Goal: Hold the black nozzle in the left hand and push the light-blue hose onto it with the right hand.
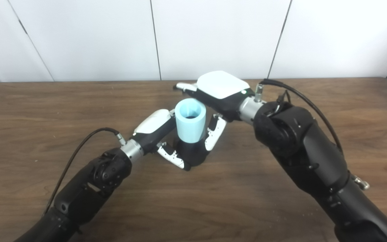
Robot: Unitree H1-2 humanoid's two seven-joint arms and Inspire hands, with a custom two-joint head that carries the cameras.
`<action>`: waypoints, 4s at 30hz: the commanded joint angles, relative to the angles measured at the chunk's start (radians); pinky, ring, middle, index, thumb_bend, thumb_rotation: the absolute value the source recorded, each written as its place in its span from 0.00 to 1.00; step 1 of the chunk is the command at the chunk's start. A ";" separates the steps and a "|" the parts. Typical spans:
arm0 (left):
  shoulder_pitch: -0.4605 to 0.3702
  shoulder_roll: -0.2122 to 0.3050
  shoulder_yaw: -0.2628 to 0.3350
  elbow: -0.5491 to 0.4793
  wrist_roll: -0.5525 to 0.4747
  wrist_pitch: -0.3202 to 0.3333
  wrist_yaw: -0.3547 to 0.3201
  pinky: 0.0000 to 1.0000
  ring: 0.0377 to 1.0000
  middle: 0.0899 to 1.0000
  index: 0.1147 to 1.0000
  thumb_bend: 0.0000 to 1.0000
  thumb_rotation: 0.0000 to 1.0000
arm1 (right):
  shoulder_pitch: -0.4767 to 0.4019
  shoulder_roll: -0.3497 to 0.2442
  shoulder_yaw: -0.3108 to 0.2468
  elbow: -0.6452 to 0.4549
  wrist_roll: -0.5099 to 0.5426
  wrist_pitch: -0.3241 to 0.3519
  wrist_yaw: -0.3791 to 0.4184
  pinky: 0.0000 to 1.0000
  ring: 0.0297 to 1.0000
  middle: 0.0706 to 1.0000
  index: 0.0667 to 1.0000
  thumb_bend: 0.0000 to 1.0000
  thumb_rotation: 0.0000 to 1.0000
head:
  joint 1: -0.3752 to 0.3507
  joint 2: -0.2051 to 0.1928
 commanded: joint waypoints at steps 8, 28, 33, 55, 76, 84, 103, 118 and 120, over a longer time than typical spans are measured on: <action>0.044 0.016 -0.040 0.070 0.031 0.034 -0.090 1.00 0.58 0.44 0.42 0.53 0.00 | -0.040 0.016 -0.119 -0.036 0.042 -0.004 -0.056 0.87 1.00 1.00 1.00 1.00 0.28 | 0.000 0.001; 0.037 0.029 -0.036 0.077 0.023 0.027 -0.091 1.00 0.59 0.45 0.41 0.53 0.00 | 0.002 -0.084 -0.084 -0.225 0.276 -0.001 0.148 0.98 1.00 1.00 1.00 1.00 0.34 | 0.006 -0.003; 0.035 0.032 -0.035 0.074 0.021 0.022 -0.089 1.00 0.59 0.45 0.41 0.53 0.00 | 0.028 -0.088 -0.072 -0.225 0.282 -0.001 0.152 1.00 1.00 1.00 1.00 1.00 0.44 | 0.003 -0.004; 0.037 0.031 -0.032 0.080 0.025 0.012 -0.081 1.00 0.59 0.45 0.41 0.53 0.00 | 0.120 -0.128 -0.056 -0.185 0.294 -0.053 0.126 1.00 1.00 1.00 1.00 0.88 0.62 | 0.006 0.001; 0.036 0.035 -0.029 0.060 0.021 0.022 -0.094 1.00 0.60 0.45 0.41 0.52 0.00 | 0.111 -0.105 0.069 -0.119 0.190 -0.104 0.118 1.00 1.00 1.00 1.00 0.85 0.66 | 0.011 0.008; 0.036 0.034 -0.028 0.060 0.020 0.022 -0.097 1.00 0.60 0.45 0.41 0.53 0.00 | 0.091 -0.105 0.096 -0.121 0.187 -0.103 0.128 1.00 1.00 1.00 1.00 0.86 0.70 | 0.011 0.009; 0.032 0.035 -0.022 0.071 0.011 0.023 -0.096 1.00 0.60 0.45 0.41 0.53 0.00 | 0.182 -0.102 0.003 -0.134 0.275 -0.223 -0.051 0.91 0.88 0.86 0.81 0.76 0.65 | 0.005 0.016; 0.036 0.031 -0.017 0.064 0.012 0.026 -0.103 1.00 0.60 0.45 0.41 0.53 0.00 | 0.135 -0.057 -0.069 -0.118 0.222 -0.284 -0.172 0.89 0.99 1.00 1.00 0.76 0.59 | 0.005 0.015; 0.036 0.030 -0.017 0.069 0.012 0.019 -0.102 1.00 0.60 0.45 0.41 0.53 0.00 | 0.135 -0.009 -0.120 -0.130 0.209 -0.210 -0.198 0.87 0.99 1.00 1.00 0.77 0.55 | 0.003 0.010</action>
